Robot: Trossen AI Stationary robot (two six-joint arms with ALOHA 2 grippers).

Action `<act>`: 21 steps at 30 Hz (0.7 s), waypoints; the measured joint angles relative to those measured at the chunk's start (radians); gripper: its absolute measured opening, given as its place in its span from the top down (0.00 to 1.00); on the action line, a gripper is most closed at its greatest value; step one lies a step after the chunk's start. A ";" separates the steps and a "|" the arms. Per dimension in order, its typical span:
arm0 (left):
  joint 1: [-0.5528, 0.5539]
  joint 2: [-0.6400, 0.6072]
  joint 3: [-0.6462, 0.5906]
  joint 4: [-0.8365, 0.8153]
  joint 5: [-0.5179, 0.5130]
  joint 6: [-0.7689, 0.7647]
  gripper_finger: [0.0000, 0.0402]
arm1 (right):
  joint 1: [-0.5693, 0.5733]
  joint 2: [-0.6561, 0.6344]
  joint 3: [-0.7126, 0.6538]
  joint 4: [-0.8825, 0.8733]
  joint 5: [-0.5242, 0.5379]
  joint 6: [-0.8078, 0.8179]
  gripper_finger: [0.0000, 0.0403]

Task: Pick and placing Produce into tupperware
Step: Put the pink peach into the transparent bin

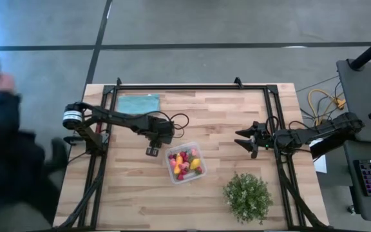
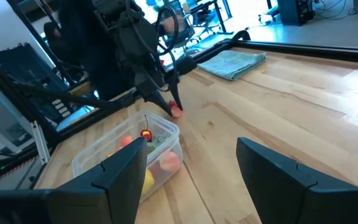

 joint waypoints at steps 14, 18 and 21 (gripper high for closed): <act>-0.022 -0.112 0.245 0.046 0.205 -0.196 0.79 | 0.000 0.000 0.000 0.000 0.000 0.000 0.40; -0.057 -0.087 0.252 0.140 0.307 -0.238 0.77 | 0.000 0.000 0.000 0.000 0.000 0.000 0.40; -0.086 -0.061 0.246 0.120 0.310 -0.249 0.72 | 0.000 0.000 0.000 0.000 0.000 0.000 0.40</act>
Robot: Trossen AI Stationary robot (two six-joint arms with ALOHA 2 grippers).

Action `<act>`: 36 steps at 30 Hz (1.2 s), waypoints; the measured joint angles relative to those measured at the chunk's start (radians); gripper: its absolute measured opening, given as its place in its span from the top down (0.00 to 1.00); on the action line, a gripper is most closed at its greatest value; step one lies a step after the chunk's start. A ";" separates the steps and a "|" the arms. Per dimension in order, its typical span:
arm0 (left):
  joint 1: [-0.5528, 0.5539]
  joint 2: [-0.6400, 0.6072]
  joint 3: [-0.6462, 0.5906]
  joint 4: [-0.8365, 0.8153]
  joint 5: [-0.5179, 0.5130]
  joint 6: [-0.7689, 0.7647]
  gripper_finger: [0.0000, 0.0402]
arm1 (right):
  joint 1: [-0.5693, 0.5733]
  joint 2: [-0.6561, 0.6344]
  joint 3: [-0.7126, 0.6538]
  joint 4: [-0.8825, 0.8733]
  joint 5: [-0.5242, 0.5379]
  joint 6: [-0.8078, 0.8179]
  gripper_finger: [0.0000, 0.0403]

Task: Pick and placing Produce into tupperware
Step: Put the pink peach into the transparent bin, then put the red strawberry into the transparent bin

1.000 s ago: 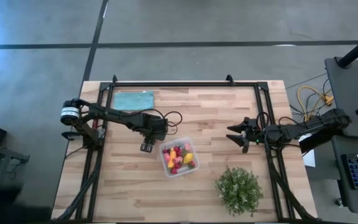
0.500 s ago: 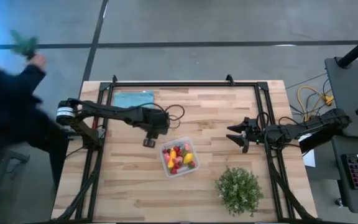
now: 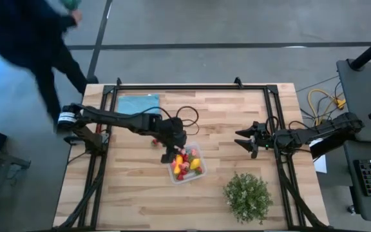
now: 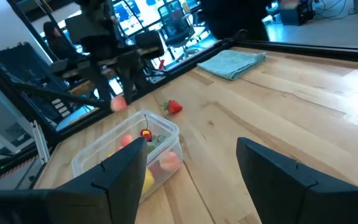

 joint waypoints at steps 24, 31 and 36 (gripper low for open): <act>0.247 -0.018 0.000 -0.592 -0.178 -0.669 0.43 | 0.000 0.000 0.000 0.000 0.000 0.000 0.40; 0.242 -0.011 -0.031 -0.503 -0.133 -0.671 0.43 | 0.000 0.000 0.000 0.000 0.000 0.000 0.40; 0.242 0.027 -0.034 -0.494 -0.159 -0.669 0.43 | 0.000 0.000 0.000 0.000 0.000 0.000 0.40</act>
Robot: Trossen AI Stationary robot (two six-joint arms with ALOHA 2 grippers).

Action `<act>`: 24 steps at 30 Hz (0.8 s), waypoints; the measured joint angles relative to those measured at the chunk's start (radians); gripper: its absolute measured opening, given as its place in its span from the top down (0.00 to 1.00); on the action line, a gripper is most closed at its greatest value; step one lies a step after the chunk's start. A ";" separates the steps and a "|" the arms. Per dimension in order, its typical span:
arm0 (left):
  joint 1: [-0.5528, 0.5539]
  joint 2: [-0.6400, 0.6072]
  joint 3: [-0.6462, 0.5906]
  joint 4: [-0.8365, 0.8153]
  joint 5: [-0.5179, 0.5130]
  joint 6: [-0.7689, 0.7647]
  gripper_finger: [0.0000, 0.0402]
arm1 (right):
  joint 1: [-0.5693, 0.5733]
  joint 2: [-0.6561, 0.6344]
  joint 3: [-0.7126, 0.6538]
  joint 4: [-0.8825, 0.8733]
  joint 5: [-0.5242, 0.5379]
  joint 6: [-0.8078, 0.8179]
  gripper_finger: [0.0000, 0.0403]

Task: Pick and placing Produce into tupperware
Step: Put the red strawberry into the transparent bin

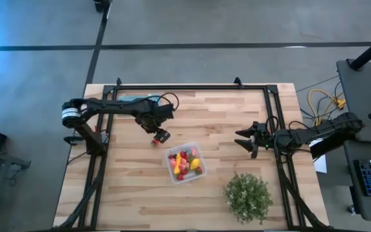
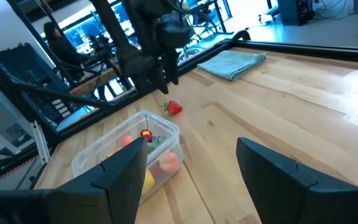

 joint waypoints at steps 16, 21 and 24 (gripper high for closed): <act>-0.021 0.072 -0.079 0.054 -0.002 -0.026 0.43 | 0.000 0.000 0.000 0.000 0.000 0.000 0.40; -0.022 0.072 -0.086 0.103 -0.006 -0.028 0.43 | 0.000 0.000 0.000 0.000 0.000 0.000 0.40; -0.022 0.072 -0.103 0.104 -0.025 -0.029 0.43 | 0.000 0.000 0.000 0.000 0.000 0.000 0.40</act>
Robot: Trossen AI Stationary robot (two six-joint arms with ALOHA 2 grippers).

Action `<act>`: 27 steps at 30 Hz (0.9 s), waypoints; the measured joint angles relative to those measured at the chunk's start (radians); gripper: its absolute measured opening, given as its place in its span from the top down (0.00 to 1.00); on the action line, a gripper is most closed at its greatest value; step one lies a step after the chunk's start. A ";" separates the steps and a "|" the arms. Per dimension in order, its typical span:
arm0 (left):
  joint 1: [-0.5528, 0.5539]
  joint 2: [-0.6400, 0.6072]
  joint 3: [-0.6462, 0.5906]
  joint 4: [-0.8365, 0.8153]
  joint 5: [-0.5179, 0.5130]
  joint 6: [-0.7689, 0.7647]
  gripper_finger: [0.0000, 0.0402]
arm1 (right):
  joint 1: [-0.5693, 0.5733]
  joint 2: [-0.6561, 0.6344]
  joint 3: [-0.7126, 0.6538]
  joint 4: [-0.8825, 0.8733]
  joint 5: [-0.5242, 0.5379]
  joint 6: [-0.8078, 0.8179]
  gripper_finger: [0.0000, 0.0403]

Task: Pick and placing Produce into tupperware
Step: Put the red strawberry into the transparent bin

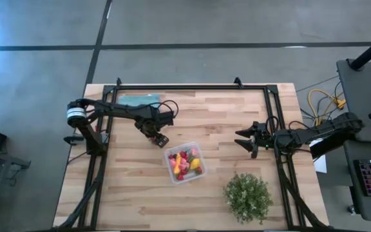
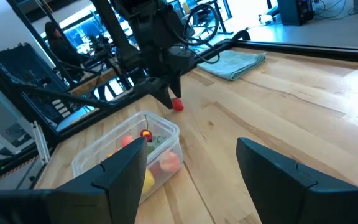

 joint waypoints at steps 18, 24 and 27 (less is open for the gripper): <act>-0.002 0.000 -0.057 0.057 -0.021 -0.023 0.61 | 0.000 0.000 0.000 0.000 0.000 0.000 0.40; -0.002 0.000 -0.057 0.094 -0.021 -0.023 0.63 | 0.000 0.000 0.000 0.000 0.000 0.000 0.40; -0.002 0.000 -0.057 0.106 -0.021 -0.023 0.63 | 0.000 0.000 0.000 0.000 0.000 0.000 0.40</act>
